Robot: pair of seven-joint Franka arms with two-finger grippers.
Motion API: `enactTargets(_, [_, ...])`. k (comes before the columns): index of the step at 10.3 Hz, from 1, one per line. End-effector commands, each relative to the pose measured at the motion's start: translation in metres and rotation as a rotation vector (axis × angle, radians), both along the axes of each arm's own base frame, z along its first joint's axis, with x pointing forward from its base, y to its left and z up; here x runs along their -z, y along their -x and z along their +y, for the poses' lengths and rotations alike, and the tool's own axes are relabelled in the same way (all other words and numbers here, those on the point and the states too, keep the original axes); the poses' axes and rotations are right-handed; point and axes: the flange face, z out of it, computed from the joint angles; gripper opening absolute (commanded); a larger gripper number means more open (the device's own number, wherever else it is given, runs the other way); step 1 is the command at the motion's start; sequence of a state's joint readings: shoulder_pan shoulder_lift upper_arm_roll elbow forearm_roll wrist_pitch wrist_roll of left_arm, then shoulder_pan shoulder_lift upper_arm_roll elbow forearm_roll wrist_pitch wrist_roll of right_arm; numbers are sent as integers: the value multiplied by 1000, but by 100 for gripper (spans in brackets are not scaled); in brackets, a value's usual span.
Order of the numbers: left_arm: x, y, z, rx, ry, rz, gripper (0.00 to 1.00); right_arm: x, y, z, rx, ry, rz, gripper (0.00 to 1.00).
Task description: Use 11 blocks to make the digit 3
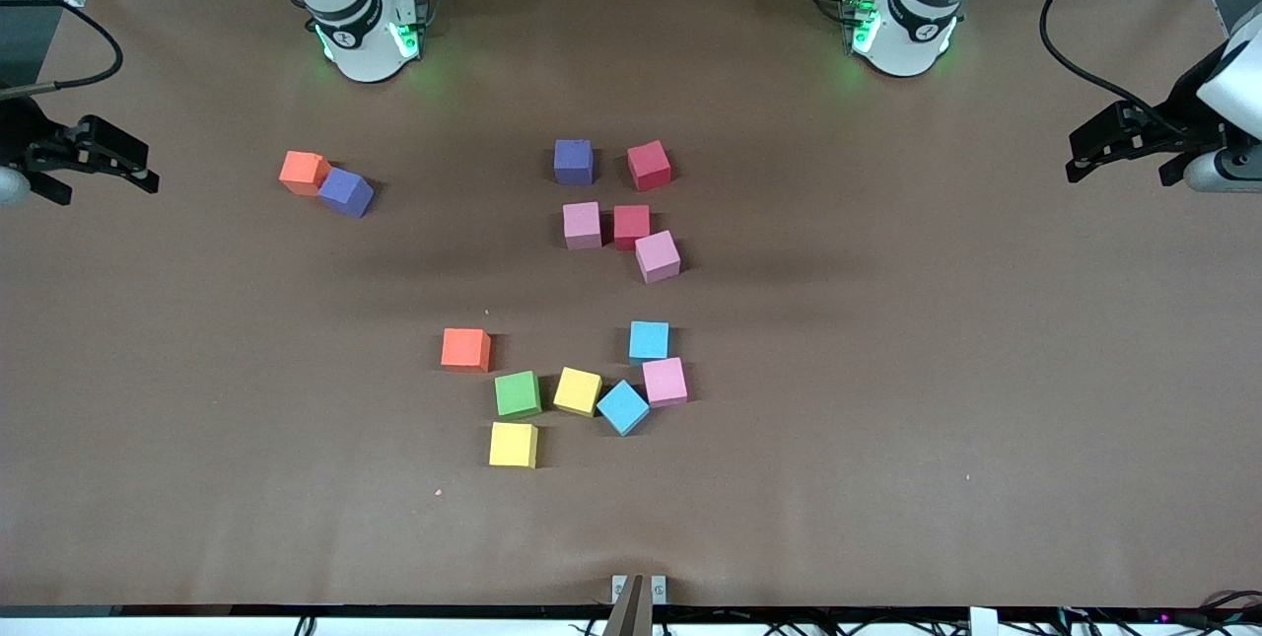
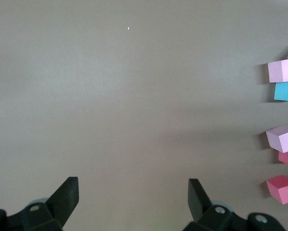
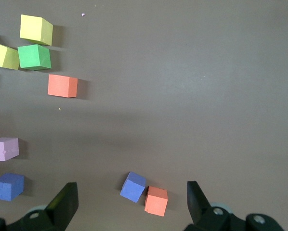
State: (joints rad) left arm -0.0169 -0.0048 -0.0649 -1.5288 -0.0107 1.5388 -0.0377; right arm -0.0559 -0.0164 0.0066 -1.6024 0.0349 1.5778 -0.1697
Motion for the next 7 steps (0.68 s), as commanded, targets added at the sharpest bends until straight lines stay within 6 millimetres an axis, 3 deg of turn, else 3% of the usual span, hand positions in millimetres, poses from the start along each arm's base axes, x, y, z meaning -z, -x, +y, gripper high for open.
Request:
enactTargets(1, [-6,0,3,-2,9,6,100,-5,-4,-2,6,0,-2,100])
enactTargets(7, [1,2,-2,15,6,32,100,6,-7,-1,3,-4,25,100])
